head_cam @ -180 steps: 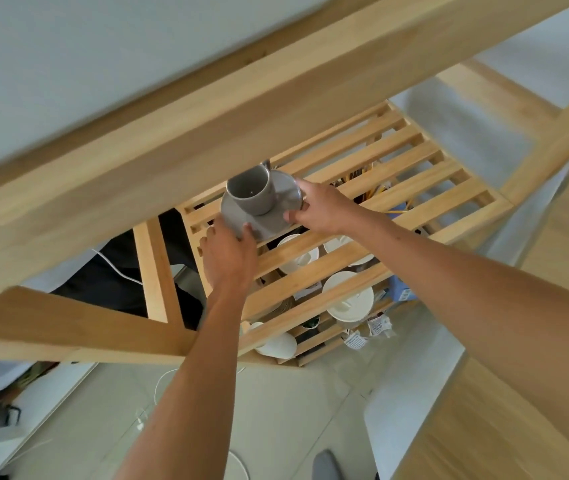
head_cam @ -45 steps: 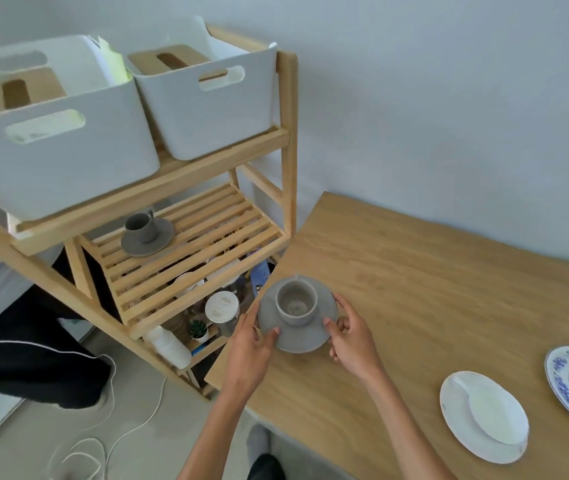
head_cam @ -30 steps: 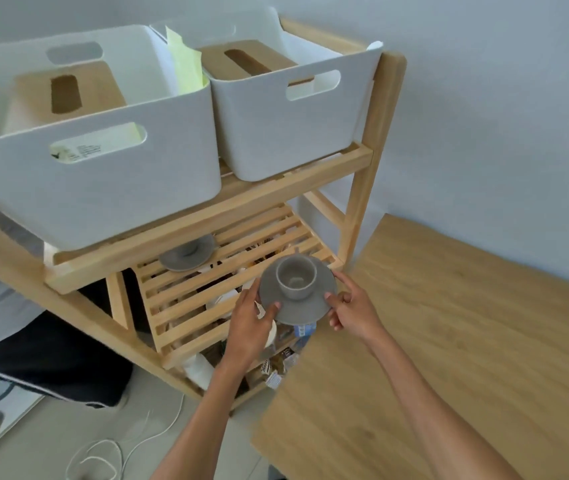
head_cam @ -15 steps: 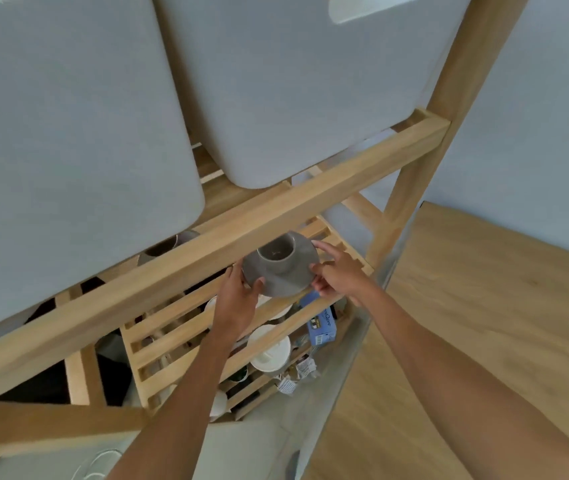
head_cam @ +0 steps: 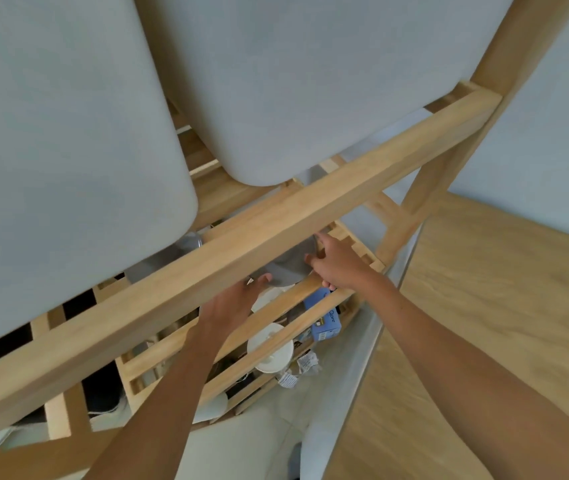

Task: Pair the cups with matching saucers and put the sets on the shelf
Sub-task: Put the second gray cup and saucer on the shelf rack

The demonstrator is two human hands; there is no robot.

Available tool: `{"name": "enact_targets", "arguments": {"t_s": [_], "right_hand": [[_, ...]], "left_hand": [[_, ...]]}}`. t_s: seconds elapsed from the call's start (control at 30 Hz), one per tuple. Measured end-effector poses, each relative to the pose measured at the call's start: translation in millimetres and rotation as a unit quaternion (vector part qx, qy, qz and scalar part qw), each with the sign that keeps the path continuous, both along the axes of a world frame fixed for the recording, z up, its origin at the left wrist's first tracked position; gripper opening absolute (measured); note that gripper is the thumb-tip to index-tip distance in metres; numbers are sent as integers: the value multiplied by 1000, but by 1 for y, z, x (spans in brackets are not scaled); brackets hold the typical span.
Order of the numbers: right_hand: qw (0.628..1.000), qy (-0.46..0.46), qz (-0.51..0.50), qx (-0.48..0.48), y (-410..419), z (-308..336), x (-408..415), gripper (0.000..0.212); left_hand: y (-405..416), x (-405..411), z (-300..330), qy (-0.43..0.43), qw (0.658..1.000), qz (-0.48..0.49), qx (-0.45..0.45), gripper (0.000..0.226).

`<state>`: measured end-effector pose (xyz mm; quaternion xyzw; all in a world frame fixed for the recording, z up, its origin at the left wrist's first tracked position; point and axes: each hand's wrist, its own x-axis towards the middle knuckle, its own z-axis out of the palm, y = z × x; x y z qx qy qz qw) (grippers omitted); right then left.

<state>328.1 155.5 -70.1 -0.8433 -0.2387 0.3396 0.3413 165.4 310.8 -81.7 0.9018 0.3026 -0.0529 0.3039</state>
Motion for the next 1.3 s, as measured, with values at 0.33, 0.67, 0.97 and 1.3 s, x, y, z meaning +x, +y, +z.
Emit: {"name": "enact_targets", "arguments": {"t_s": [0.33, 0.67, 0.97, 1.3], "right_hand": [[957, -237, 121, -114, -13, -12, -13, 101], [896, -392, 162, -131, 2, -22, 15, 103], [894, -415, 134, -104, 41, -29, 58, 95], [903, -391, 133, -113, 69, -26, 86, 99]], "left_hand": [[-2, -7, -13, -107, 971, -44, 207, 91], [6, 11, -24, -93, 970, -14, 223, 87], [44, 57, -20, -91, 975, -15, 204, 81], [61, 85, -15, -62, 977, -20, 201, 62]]}}
